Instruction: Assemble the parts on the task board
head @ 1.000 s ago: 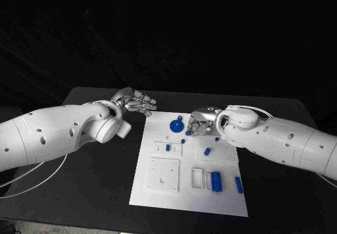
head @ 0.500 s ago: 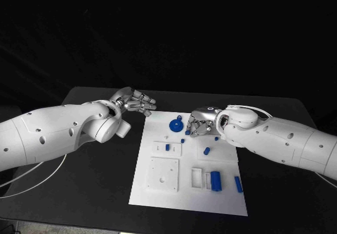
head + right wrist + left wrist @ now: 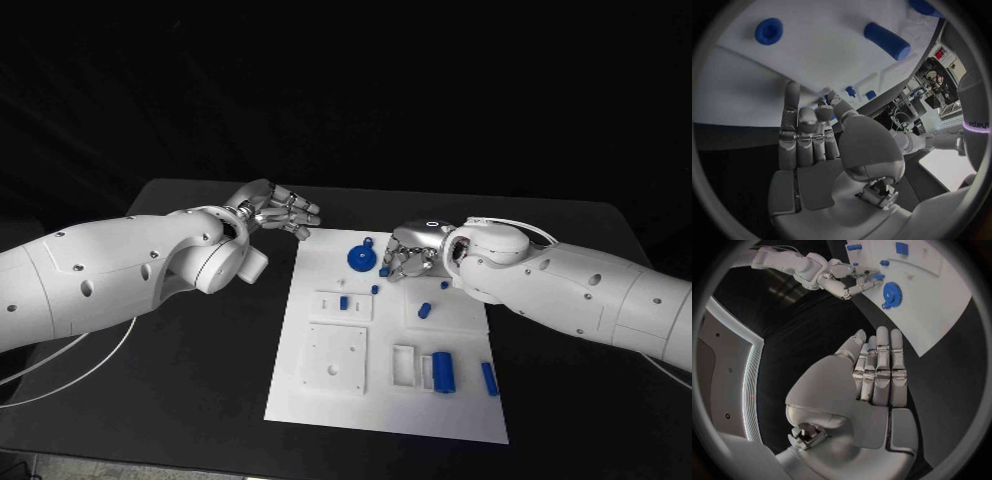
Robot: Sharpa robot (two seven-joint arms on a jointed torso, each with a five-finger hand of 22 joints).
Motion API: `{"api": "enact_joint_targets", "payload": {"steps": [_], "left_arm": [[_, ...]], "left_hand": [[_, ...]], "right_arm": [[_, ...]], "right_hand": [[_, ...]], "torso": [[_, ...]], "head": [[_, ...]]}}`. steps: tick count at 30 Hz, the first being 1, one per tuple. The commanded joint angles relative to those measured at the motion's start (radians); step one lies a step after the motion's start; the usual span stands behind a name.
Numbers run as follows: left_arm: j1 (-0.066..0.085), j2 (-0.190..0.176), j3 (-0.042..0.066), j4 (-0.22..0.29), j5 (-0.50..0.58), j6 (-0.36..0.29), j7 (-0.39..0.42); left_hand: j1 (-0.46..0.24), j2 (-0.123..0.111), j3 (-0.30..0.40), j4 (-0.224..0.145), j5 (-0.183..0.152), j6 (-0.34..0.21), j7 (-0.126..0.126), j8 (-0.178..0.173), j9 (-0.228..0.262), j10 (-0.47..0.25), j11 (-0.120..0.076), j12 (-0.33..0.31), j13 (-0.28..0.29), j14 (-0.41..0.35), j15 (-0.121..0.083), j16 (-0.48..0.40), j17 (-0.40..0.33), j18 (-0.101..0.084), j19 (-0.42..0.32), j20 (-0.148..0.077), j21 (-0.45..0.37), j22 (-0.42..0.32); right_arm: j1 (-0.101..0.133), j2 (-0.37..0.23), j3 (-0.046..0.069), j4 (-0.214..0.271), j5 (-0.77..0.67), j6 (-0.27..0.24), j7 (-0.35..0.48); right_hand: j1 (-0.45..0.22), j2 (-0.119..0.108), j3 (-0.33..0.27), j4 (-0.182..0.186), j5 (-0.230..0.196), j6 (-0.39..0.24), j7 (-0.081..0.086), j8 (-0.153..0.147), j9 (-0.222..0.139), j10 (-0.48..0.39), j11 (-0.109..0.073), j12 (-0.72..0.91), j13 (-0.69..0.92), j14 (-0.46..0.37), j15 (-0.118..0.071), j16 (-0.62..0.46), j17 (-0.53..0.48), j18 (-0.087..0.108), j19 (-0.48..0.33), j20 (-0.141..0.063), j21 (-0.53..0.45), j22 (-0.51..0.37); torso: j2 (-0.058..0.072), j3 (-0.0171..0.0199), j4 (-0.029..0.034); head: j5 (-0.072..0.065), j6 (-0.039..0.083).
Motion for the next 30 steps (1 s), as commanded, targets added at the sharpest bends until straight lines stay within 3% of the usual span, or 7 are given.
{"api": "enact_joint_targets", "payload": {"steps": [1,17,21,25,30], "left_arm": [[0.001,0.003,0.000,0.001,0.001,0.015,0.006],[0.001,0.003,0.000,-0.003,-0.001,0.018,0.002],[0.001,0.003,0.000,-0.003,-0.001,0.018,0.002],[0.001,0.003,0.000,-0.003,-0.001,0.019,0.001],[0.001,0.003,0.000,-0.004,-0.001,0.019,0.000]], "left_hand": [[0.008,-0.001,0.001,-0.004,-0.003,-0.008,-0.001,0.002,0.000,-0.008,0.002,-0.001,-0.001,-0.005,0.000,-0.002,0.001,0.007,-0.006,0.002,-0.001,0.001],[0.011,0.000,0.002,-0.005,-0.002,-0.008,-0.001,0.001,0.000,-0.008,0.002,-0.001,0.000,-0.006,0.000,-0.002,0.001,0.007,-0.007,0.001,-0.001,0.005],[0.011,0.000,0.002,-0.005,-0.002,-0.008,-0.001,0.001,0.000,-0.008,0.002,-0.001,0.000,-0.006,0.000,-0.002,0.001,0.007,-0.007,0.001,-0.001,0.005],[0.011,0.000,0.002,-0.005,-0.002,-0.008,-0.001,0.001,0.000,-0.008,0.002,-0.001,0.000,-0.006,0.000,-0.002,0.001,0.007,-0.007,0.001,-0.001,0.005],[0.011,0.000,0.002,-0.005,-0.002,-0.008,-0.001,0.001,0.000,-0.008,0.002,-0.001,0.000,-0.006,0.000,-0.002,0.001,0.007,-0.007,0.001,-0.001,0.005]], "right_arm": [[-0.009,0.004,-0.005,-0.007,0.027,-0.008,0.000],[-0.017,0.014,-0.005,-0.019,0.037,-0.026,-0.010],[-0.018,0.014,-0.005,-0.023,0.033,-0.038,-0.023],[-0.018,0.014,-0.005,-0.029,0.031,-0.053,-0.027],[-0.018,0.014,-0.005,-0.030,0.031,-0.065,-0.026]], "right_hand": [[0.000,0.015,0.006,0.011,-0.025,0.014,-0.003,-0.003,0.001,0.004,-0.002,0.006,0.005,0.007,-0.001,0.006,0.004,0.003,0.008,-0.001,-0.005,-0.003],[0.005,0.018,0.033,0.020,-0.030,0.042,-0.012,-0.003,0.001,0.012,-0.008,0.014,0.016,0.011,-0.007,0.013,0.011,-0.006,0.018,-0.010,-0.010,-0.016],[0.012,0.016,0.066,0.007,-0.029,0.003,0.002,-0.004,-0.002,0.009,-0.001,0.009,0.014,0.009,-0.005,0.009,0.009,-0.003,0.015,-0.010,-0.008,-0.013],[0.006,-0.003,0.132,-0.012,-0.025,-0.057,0.021,-0.003,-0.003,0.005,0.010,0.008,0.011,0.008,0.002,0.005,0.006,0.009,0.009,-0.003,0.000,0.001],[-0.004,-0.025,0.188,-0.015,-0.017,-0.074,0.023,-0.004,-0.004,0.003,0.010,0.008,0.006,0.006,0.004,0.005,0.004,0.018,-0.002,0.002,0.013,0.027]], "torso": [[0.001,-0.0006,0.0016],[0.000,-0.0003,0.0003],[0.000,-0.0001,-0.0002],[0.000,0.0005,-0.0013],[0.000,0.0013,-0.0019]], "head": [[0.001,-0.001],[0.006,-0.003],[0.007,-0.003],[0.008,-0.002],[0.006,-0.003]]}}
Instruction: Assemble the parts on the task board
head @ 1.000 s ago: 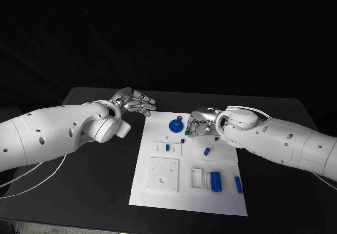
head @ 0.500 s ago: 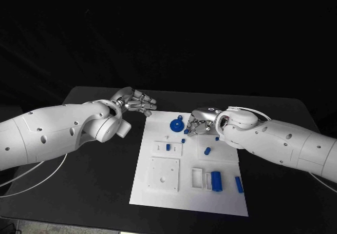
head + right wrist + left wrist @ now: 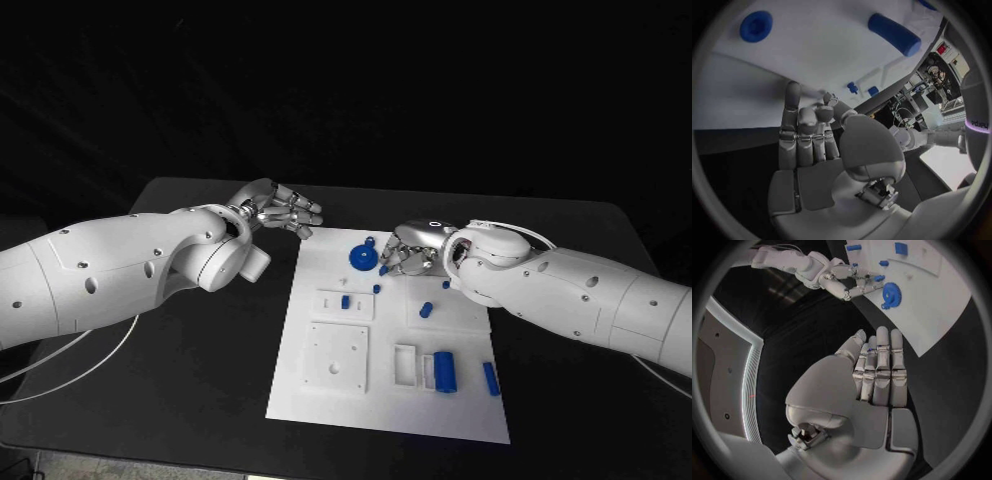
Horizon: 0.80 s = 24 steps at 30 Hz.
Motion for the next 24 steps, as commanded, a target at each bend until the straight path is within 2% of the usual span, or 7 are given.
{"api": "enact_joint_targets", "payload": {"steps": [1,12,24], "left_arm": [[0.001,0.002,0.000,0.000,-0.001,0.015,0.005],[0.001,0.002,0.000,0.000,-0.001,0.015,0.005],[0.001,0.002,-0.001,-0.001,-0.001,0.016,0.004]], "left_hand": [[0.011,0.000,0.002,-0.005,-0.002,-0.008,-0.001,0.001,0.000,-0.008,0.002,-0.001,0.000,-0.006,0.000,-0.002,0.001,0.007,-0.007,0.001,-0.001,0.001],[0.012,0.001,0.002,-0.006,-0.002,-0.009,0.000,0.001,0.000,-0.008,0.002,-0.001,0.000,-0.006,0.000,-0.001,0.002,0.008,-0.008,0.001,-0.001,0.010],[0.012,0.001,0.002,-0.006,-0.002,-0.009,0.000,0.001,0.000,-0.008,0.002,-0.001,0.000,-0.006,0.000,-0.001,0.002,0.008,-0.008,0.001,-0.001,0.010]], "right_arm": [[-0.005,-0.001,-0.003,-0.006,-0.007,-0.010,-0.023],[-0.006,-0.002,-0.003,-0.004,-0.005,-0.009,-0.013],[-0.012,-0.002,-0.003,-0.001,0.002,0.008,0.005]], "right_hand": [[0.003,-0.014,0.011,-0.001,0.005,-0.004,-0.001,0.001,0.003,-0.003,0.004,-0.003,-0.001,-0.003,0.006,-0.005,-0.001,0.017,-0.006,0.005,0.004,0.007],[0.003,-0.026,0.011,0.001,0.014,-0.011,-0.003,0.001,0.002,-0.005,0.004,-0.004,-0.005,-0.005,0.006,-0.007,-0.003,0.018,-0.011,0.006,0.007,0.016],[0.009,-0.019,-0.005,-0.001,0.018,0.019,-0.008,0.001,0.003,-0.004,0.001,0.002,-0.001,-0.005,0.005,-0.003,-0.001,0.016,-0.013,0.004,0.006,0.025]], "torso": [[0.000,0.0005,-0.0007],[0.000,-0.0004,-0.0005],[0.001,0.0000,0.0011]], "head": [[-0.001,0.000],[-0.005,0.000],[-0.008,-0.003]]}}
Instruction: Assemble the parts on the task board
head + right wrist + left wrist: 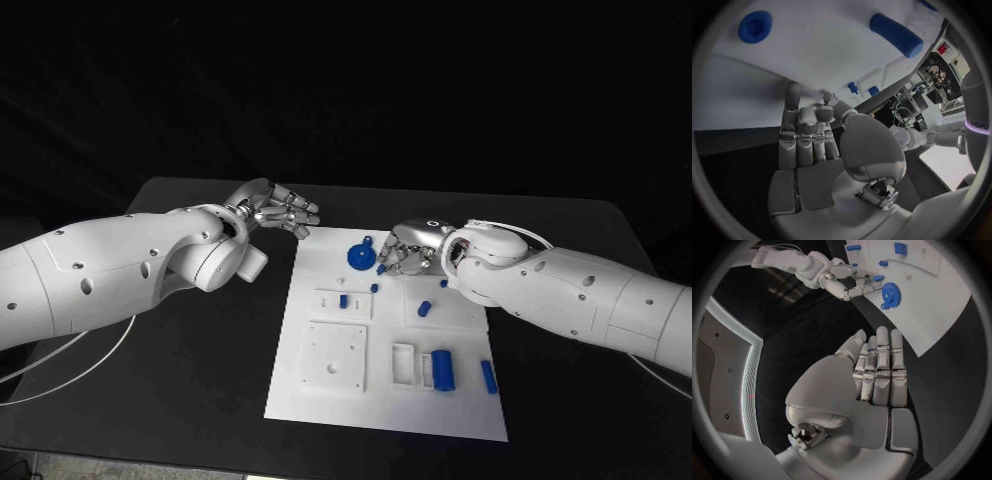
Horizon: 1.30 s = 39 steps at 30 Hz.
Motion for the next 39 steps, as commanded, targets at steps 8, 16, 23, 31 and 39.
{"api": "enact_joint_targets", "payload": {"steps": [8,16,23,31,39], "left_arm": [[0.001,0.003,0.000,-0.001,-0.001,0.015,0.006],[0.001,0.002,0.000,0.001,-0.001,0.017,0.006],[0.001,0.002,0.000,0.001,-0.001,0.018,0.005],[0.001,0.003,0.000,-0.001,-0.001,0.018,0.005],[0.001,0.003,0.000,-0.001,-0.001,0.019,0.004]], "left_hand": [[0.012,0.001,0.002,-0.006,-0.002,-0.009,0.000,0.001,0.000,-0.008,0.002,-0.001,0.000,-0.006,0.000,-0.001,0.001,0.008,-0.008,0.001,-0.001,0.001],[0.012,0.001,0.002,-0.006,-0.002,-0.009,0.000,0.001,0.000,-0.008,0.002,-0.001,0.000,-0.006,0.000,-0.001,0.001,0.008,-0.008,0.001,-0.001,0.001],[0.014,0.001,0.001,-0.008,-0.002,-0.009,0.000,0.001,0.000,-0.008,0.002,-0.001,0.000,-0.006,-0.001,0.000,0.001,0.008,-0.009,0.001,0.000,0.009],[0.014,0.001,0.001,-0.008,-0.002,-0.009,0.000,0.001,0.000,-0.008,0.002,-0.001,0.000,-0.006,-0.001,0.000,0.001,0.008,-0.009,0.001,0.000,0.009],[0.014,0.002,0.001,-0.008,-0.002,-0.009,0.000,0.001,0.000,-0.007,0.002,-0.001,0.000,-0.005,-0.001,0.001,0.002,0.008,-0.009,0.000,-0.001,0.014]], "right_arm": [[-0.010,-0.001,-0.003,0.002,0.004,0.020,0.005],[-0.011,-0.002,-0.003,0.006,0.004,0.025,0.011],[-0.012,-0.001,-0.003,0.009,0.005,0.027,0.016],[-0.012,-0.002,-0.003,0.013,0.005,0.022,0.019],[-0.012,-0.002,-0.003,0.011,0.005,0.021,0.020]], "right_hand": [[0.007,0.004,-0.009,-0.002,0.008,0.035,-0.003,0.003,0.002,-0.001,0.000,0.006,0.005,0.000,-0.001,0.001,0.003,0.015,-0.005,-0.004,0.002,0.004],[0.008,0.009,-0.016,-0.004,0.008,0.050,-0.005,0.002,0.002,0.002,-0.001,0.007,0.006,0.000,-0.001,0.004,0.005,0.014,-0.005,-0.005,0.001,0.007],[0.010,0.011,-0.018,-0.005,0.008,0.058,-0.007,0.002,0.002,0.003,-0.002,0.009,0.008,0.001,-0.002,0.005,0.006,0.014,-0.005,-0.006,0.001,0.009],[0.011,0.014,-0.022,-0.007,0.008,0.064,-0.009,0.002,0.002,0.005,-0.002,0.011,0.010,0.002,-0.003,0.007,0.007,0.013,-0.005,-0.006,0.001,0.012],[0.020,0.030,-0.024,-0.007,-0.007,0.109,-0.019,0.004,0.006,0.006,-0.008,0.011,0.011,0.002,-0.006,0.010,0.009,0.012,-0.006,-0.009,0.001,0.016]], "torso": [[0.000,-0.0004,0.0008],[0.001,-0.0004,0.0005],[0.001,-0.0005,0.0001],[0.000,-0.0006,0.0003],[0.000,-0.0003,-0.0004]], "head": [[-0.002,-0.001],[0.000,-0.001],[-0.001,-0.005],[-0.001,-0.006],[-0.002,-0.006]]}}
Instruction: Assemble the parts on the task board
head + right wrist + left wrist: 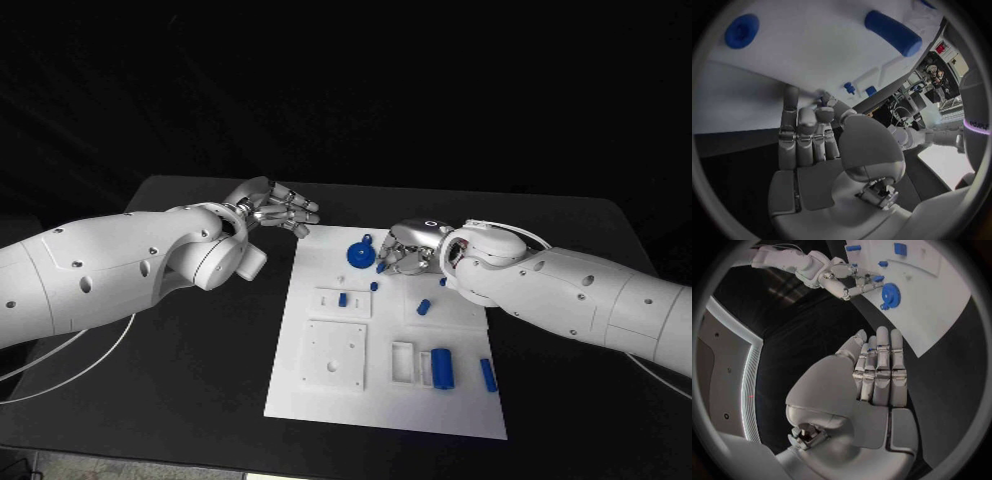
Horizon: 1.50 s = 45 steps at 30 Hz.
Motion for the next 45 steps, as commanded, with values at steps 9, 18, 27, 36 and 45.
{"api": "enact_joint_targets", "payload": {"steps": [9,18,27,36,45], "left_arm": [[0.001,0.002,0.000,0.001,-0.001,0.019,0.005],[0.001,0.002,0.000,0.002,-0.005,0.039,0.008],[0.001,0.002,0.001,0.002,-0.031,0.094,0.029],[0.007,0.010,0.002,-0.003,-0.167,0.189,0.053],[0.014,0.033,0.002,-0.001,-0.306,0.213,0.018]], "left_hand": [[0.010,-0.001,-0.002,-0.006,-0.002,-0.007,-0.001,0.002,0.000,-0.005,0.001,0.000,0.000,-0.004,-0.002,0.003,0.003,0.008,-0.008,0.000,0.000,0.006],[0.008,-0.001,-0.007,-0.005,-0.004,-0.001,-0.003,0.002,0.000,0.006,-0.003,0.000,0.000,0.001,-0.006,0.015,0.015,0.007,-0.002,-0.003,0.001,0.017],[-0.026,-0.016,-0.043,0.040,-0.016,0.014,-0.019,0.002,0.000,0.059,-0.024,0.000,0.000,0.021,-0.026,0.120,0.087,-0.004,0.050,-0.019,0.000,-0.008],[-0.049,-0.047,-0.103,0.109,-0.113,0.006,-0.036,0.002,0.000,0.188,-0.071,0.057,0.012,-0.006,-0.066,0.389,0.253,-0.041,0.129,-0.063,0.015,-0.032],[-0.081,-0.042,-0.132,0.152,-0.153,0.033,-0.049,0.003,0.001,0.170,-0.099,0.330,0.195,-0.040,-0.103,0.711,0.375,-0.048,0.153,-0.101,0.138,0.138]], "right_arm": [[-0.007,0.000,-0.004,0.001,-0.003,0.011,0.009],[-0.007,-0.001,-0.004,0.001,0.023,-0.006,0.013],[-0.005,-0.014,0.008,0.016,0.078,0.022,0.008],[0.016,-0.033,0.029,0.041,0.113,0.062,0.003],[0.032,-0.048,0.044,0.072,0.164,0.114,-0.002]], "right_hand": [[0.012,0.038,-0.003,0.006,-0.025,0.072,-0.020,0.008,0.014,0.003,-0.015,-0.002,0.001,0.002,-0.014,0.006,0.004,0.002,0.001,-0.015,0.000,0.003],[0.009,0.040,0.003,-0.002,-0.025,0.093,-0.026,0.004,0.026,0.011,-0.020,-0.011,0.001,0.003,-0.020,0.005,0.009,-0.008,0.005,-0.025,-0.005,0.001],[0.006,0.039,0.008,-0.006,-0.024,0.098,-0.027,0.004,0.032,0.012,-0.021,-0.014,0.003,0.004,-0.020,0.004,0.010,-0.008,0.006,-0.026,-0.006,0.002],[0.007,0.040,0.006,-0.007,-0.024,0.099,-0.027,0.004,0.037,0.011,-0.020,-0.013,0.008,0.003,-0.019,0.003,0.012,-0.007,0.005,-0.024,-0.008,0.004],[0.007,0.041,0.005,-0.007,-0.024,0.098,-0.026,0.004,0.039,0.009,-0.020,-0.014,0.009,0.002,-0.018,0.003,0.012,-0.007,0.004,-0.023,-0.009,0.005]], "torso": [[0.000,0.0003,0.0006],[0.000,-0.0003,0.0004],[-0.003,-0.0011,-0.0024],[-0.015,-0.0034,-0.0094],[-0.038,0.0008,-0.0134]], "head": [[0.000,-0.001],[0.002,-0.001],[0.006,0.003],[0.013,0.010],[0.015,0.013]]}}
